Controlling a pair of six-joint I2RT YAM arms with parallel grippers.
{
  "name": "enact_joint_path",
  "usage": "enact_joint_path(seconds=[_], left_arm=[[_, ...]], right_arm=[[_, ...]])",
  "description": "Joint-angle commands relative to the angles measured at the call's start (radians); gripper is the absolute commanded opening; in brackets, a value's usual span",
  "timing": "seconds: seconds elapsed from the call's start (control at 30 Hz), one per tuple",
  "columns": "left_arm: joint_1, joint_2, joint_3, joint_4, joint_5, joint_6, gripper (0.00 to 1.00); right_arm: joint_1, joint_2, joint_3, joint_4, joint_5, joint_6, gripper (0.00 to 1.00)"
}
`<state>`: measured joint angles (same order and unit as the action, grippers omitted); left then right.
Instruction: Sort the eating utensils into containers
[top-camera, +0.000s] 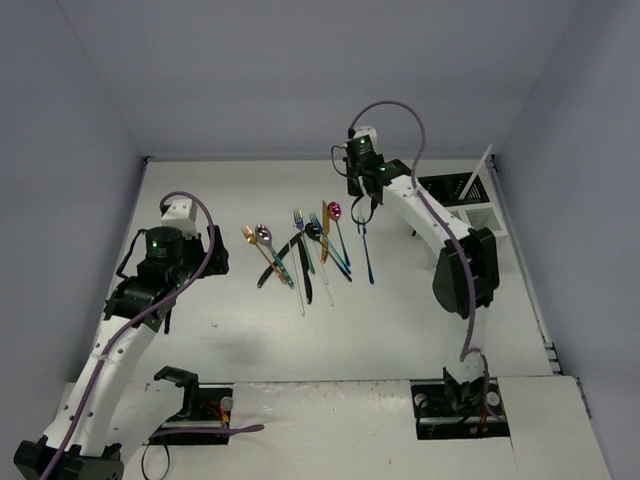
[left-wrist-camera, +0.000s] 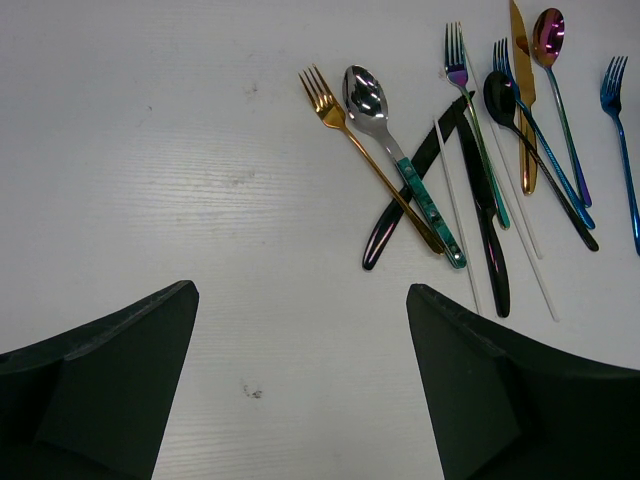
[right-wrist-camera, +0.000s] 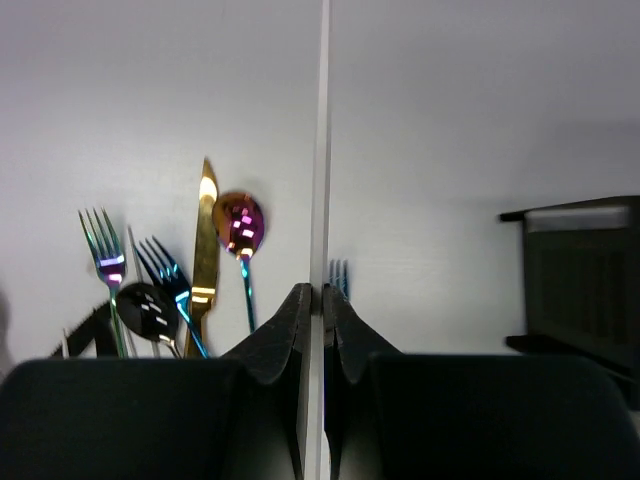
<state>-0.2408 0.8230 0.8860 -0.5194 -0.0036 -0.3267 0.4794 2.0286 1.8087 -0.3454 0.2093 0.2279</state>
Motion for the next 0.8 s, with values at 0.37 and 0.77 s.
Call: enact_joint_path(seconds=[0.37, 0.77], left_arm=[[0.007, -0.015, 0.011, 0.042, -0.007, -0.015, 0.83], [0.008, -0.014, 0.01, 0.042, -0.026, -0.014, 0.83]], right_arm=[[-0.427, -0.454, -0.438, 0.888, 0.072, -0.074, 0.0], [-0.543, -0.294, -0.418, 1.078, 0.121, -0.121, 0.0]])
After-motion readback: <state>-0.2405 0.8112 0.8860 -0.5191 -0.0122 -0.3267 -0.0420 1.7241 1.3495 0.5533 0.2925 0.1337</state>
